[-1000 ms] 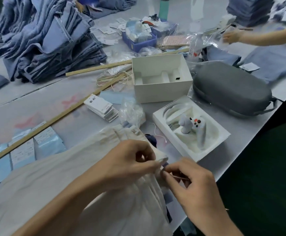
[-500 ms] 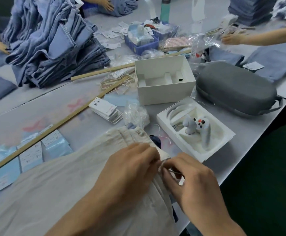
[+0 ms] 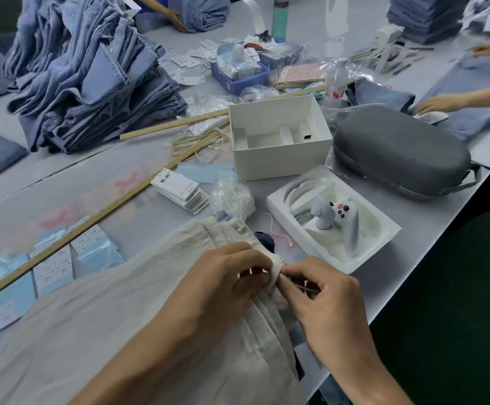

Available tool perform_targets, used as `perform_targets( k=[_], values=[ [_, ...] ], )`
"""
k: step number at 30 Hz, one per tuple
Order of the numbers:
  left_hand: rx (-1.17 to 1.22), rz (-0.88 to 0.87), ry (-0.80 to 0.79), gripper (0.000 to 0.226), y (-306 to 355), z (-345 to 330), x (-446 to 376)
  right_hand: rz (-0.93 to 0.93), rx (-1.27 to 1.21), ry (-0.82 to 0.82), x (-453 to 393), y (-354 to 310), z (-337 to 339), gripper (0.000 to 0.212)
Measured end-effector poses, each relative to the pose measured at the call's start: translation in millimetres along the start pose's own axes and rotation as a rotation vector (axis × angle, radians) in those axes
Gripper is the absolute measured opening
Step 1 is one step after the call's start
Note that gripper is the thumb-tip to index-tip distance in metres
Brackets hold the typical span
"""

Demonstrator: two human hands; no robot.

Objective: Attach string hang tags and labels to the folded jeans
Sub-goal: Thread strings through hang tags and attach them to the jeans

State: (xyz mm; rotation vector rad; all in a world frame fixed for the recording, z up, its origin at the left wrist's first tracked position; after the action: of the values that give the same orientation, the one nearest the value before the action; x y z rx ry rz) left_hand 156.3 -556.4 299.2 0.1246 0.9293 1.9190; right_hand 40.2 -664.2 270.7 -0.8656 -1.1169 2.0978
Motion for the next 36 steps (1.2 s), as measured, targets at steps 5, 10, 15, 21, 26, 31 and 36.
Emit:
perform_targets(
  k=[5, 10, 15, 21, 26, 31, 36],
  values=[
    [0.157, 0.071, 0.022, 0.021, -3, 6, -6, -0.111, -0.137, -0.064, 1, -1, -2, 0.014],
    [0.223, 0.112, -0.072, 0.018, -4, -4, -15, -0.398, -0.392, -0.112, 3, 6, -4, 0.014],
    [0.335, 0.153, -0.202, 0.010, -12, -8, -19, -0.423, -0.439, -0.084, 3, 8, -7, 0.012],
    [0.778, 0.360, 0.019, 0.013, -19, 3, -16, -0.259, -0.391, -0.125, -2, 1, 1, 0.013],
    [1.082, 0.382, 0.244, 0.005, -26, 42, -15, 0.044, -0.211, -0.046, -2, -13, 34, 0.026],
    [1.067, 0.275, 0.378, 0.004, -25, 79, -15, 0.072, -0.168, 0.066, -4, -4, 47, 0.024],
    [1.039, 0.248, 0.373, 0.007, -21, 80, -10, 0.077, -0.168, 0.005, -3, -4, 24, 0.023]
  ],
)
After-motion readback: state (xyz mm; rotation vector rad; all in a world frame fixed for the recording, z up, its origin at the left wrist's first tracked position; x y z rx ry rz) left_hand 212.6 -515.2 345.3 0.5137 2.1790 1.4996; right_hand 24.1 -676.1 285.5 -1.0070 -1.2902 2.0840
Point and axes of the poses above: each hand's wrist, its own x-axis away from the middle knuckle, its own z-axis out of the back of the hand, y = z × x, the point moved 6 cm from there along -x, towards the middle knuckle, and after that the axes turned 11 degrees about y, right-handed, at the moved point
